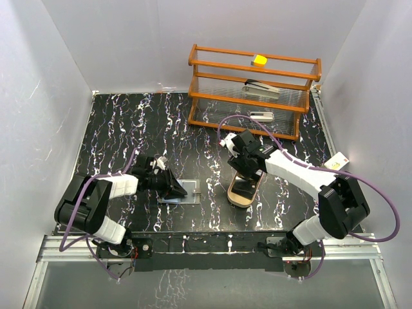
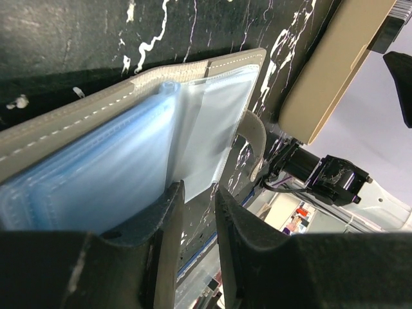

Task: Put the credit cards into the card holder
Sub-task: Turn over the card slot in the card holder, then pick up the credit card from the storage box.

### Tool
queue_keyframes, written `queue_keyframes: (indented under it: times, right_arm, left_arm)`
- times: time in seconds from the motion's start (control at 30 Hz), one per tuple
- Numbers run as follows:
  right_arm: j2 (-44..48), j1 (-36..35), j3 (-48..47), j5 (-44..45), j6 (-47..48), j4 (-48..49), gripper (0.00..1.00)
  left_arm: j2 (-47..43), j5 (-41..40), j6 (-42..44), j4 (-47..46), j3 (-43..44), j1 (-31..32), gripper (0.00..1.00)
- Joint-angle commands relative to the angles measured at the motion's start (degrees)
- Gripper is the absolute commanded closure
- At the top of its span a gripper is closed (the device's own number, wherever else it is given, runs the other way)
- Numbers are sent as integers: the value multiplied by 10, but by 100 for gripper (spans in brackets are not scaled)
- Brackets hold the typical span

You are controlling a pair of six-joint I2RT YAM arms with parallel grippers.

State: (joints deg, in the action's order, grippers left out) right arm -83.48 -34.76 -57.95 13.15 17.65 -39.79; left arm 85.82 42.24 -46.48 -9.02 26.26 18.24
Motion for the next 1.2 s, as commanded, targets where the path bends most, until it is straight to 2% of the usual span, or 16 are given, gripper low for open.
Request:
queue_keyframes:
  times: [0.0,0.17,0.4,0.77,1.17]
  right_arm:
    - [17,0,6,35,20,45,42]
    - [11,1,11,37,27,55,46]
    - [19,0,22,-5,36,72,46]
    - [5,0,41,24,38,95,45]
    - [-7,0,51,39,43,111,45]
  left_arm:
    - [-22,-20,14,39,19,3,75]
    - [-60,-39,16,83,39,3,69]
    - [-97,-70,28,160,76,3,62]
    - [-123,-158,62,265,118,2,58]
    - [-126,-163,69,286,122,1,55]
